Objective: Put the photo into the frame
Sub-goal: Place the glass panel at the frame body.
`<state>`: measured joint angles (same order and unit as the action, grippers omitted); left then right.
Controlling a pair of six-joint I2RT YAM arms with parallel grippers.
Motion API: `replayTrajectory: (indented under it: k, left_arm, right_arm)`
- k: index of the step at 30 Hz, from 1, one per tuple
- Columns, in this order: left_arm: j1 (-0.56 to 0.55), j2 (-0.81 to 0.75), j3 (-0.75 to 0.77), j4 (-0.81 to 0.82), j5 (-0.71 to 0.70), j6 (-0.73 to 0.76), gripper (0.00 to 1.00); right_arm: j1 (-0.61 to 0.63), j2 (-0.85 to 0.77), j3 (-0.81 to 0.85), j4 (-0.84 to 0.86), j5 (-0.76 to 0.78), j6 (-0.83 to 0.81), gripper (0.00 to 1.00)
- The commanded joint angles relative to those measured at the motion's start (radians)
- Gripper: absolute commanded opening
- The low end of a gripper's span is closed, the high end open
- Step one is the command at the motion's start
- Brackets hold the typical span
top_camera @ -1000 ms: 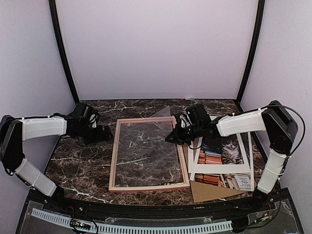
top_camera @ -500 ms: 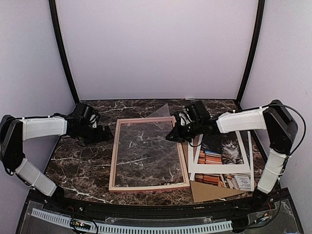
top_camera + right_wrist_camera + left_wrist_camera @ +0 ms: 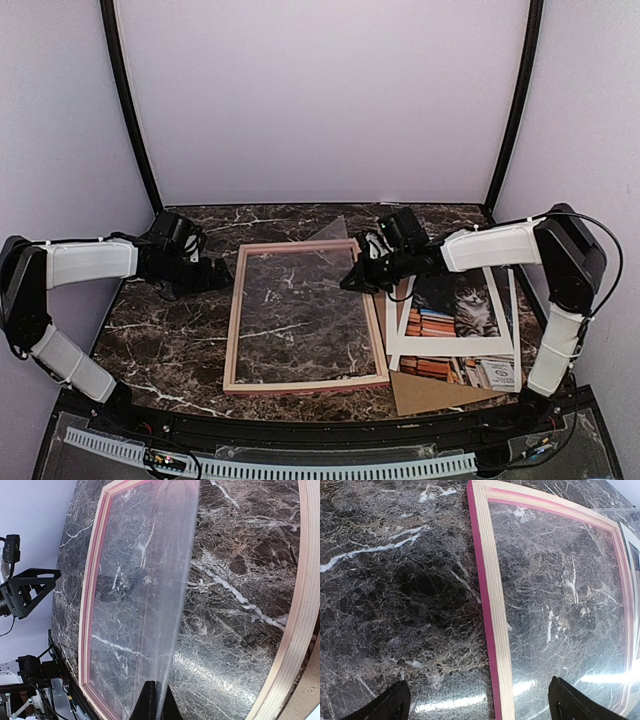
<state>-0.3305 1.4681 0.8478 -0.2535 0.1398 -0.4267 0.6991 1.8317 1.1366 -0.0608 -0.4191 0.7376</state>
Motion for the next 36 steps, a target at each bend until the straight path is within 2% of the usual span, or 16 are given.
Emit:
replayTrajectory:
  k: [1,6,15,24,30,36]
  left_arm:
    - [-0.005,-0.006,-0.015,0.004,-0.003,0.005,0.99]
    - [-0.013,0.004,-0.023,0.015,0.001,-0.002,0.99]
    - [-0.031,0.0,-0.026,0.029,0.003,-0.014,0.99]
    - [-0.092,-0.044,-0.03,0.077,0.001,-0.037,0.99]
    - [-0.181,-0.052,-0.049,0.167,0.013,-0.089,0.99]
    - [-0.291,0.004,-0.041,0.247,0.023,-0.135,0.99]
  right_arm:
    - [-0.003,0.003,0.006,0.056,-0.018,0.023,0.0]
    - [-0.003,-0.003,-0.028,0.121,-0.011,0.075,0.0]
    - [-0.003,0.017,-0.031,0.117,0.009,0.079,0.03]
    - [-0.003,0.048,-0.014,0.093,0.022,0.067,0.26]
    - [0.0,0.066,0.018,0.032,0.05,0.047,0.37]
    - [0.007,0.084,0.063,-0.056,0.102,0.018,0.48]
